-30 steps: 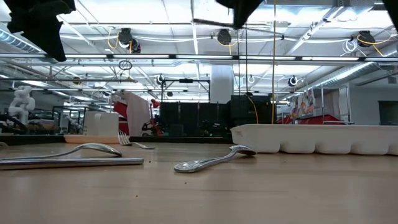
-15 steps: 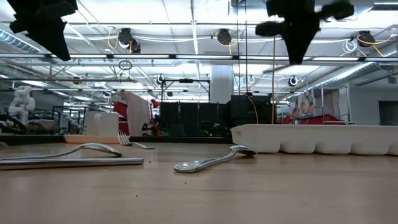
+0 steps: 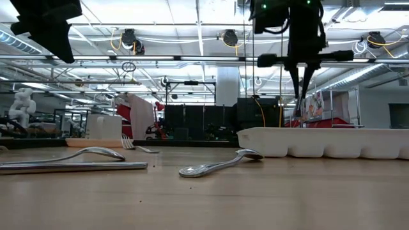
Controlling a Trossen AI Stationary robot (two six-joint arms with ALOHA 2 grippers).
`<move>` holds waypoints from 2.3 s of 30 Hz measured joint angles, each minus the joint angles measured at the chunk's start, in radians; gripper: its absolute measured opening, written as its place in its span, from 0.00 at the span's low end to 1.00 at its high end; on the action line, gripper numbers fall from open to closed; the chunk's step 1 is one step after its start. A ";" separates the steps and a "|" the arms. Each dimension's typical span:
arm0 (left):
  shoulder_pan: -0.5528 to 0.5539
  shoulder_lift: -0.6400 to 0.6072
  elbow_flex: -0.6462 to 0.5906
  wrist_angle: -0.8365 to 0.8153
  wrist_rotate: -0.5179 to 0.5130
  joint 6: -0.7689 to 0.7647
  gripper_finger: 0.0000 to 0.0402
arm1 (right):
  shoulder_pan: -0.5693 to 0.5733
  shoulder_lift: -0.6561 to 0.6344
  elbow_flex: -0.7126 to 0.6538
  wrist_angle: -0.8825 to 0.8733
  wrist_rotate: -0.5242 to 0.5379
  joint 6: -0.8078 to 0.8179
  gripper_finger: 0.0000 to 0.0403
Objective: Sort silverware
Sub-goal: Put the top silver knife into the white silverware tray, then put the right silver spoon into the white silverware tray
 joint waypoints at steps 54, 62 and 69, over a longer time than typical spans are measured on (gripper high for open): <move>0.000 0.000 0.000 -0.010 -0.029 0.003 0.12 | -0.035 0.193 -0.112 0.326 -0.034 -0.148 0.24; 0.000 0.000 0.000 -0.006 -0.028 0.001 0.12 | -0.035 0.191 0.136 0.188 -0.006 0.110 0.26; -0.003 0.000 0.000 0.065 0.030 0.022 0.12 | -0.012 0.188 0.352 0.200 -0.353 0.610 0.26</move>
